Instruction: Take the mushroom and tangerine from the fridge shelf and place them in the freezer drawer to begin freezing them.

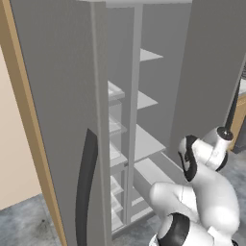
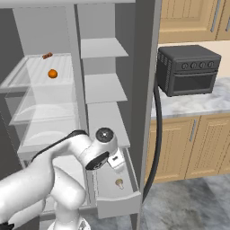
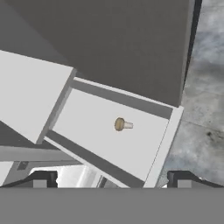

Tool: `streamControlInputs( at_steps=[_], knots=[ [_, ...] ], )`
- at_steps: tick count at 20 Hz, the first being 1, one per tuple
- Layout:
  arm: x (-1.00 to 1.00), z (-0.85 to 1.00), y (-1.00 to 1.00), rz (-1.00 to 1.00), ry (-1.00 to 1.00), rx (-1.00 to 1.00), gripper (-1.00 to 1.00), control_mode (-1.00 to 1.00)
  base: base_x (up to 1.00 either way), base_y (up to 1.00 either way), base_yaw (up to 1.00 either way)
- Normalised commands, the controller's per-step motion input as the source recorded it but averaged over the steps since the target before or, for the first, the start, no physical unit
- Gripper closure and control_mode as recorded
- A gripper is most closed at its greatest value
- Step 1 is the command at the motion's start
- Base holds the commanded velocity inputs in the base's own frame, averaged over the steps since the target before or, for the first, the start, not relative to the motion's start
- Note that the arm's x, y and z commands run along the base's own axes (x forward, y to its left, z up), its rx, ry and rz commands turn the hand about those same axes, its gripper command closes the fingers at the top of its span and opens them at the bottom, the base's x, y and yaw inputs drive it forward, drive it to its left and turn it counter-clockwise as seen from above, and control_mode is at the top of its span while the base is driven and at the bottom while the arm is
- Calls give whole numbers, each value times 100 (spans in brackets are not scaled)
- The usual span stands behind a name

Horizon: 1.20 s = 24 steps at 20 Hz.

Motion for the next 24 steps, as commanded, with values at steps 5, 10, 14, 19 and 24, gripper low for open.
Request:
streamControlInputs(
  at_steps=[5,10,14,19,24],
  knots=[
    [-64,100,68,21,0,-18,-100,-100,0,0,0],
    [-38,100,100,26,0,-19,-100,-100,0,0,0],
    [-10,100,100,28,-1,-11,-100,-100,0,0,0],
    [0,100,100,17,0,-7,-100,-100,0,0,0],
    [32,100,100,5,0,-10,-100,-100,0,0,0]
  ],
)
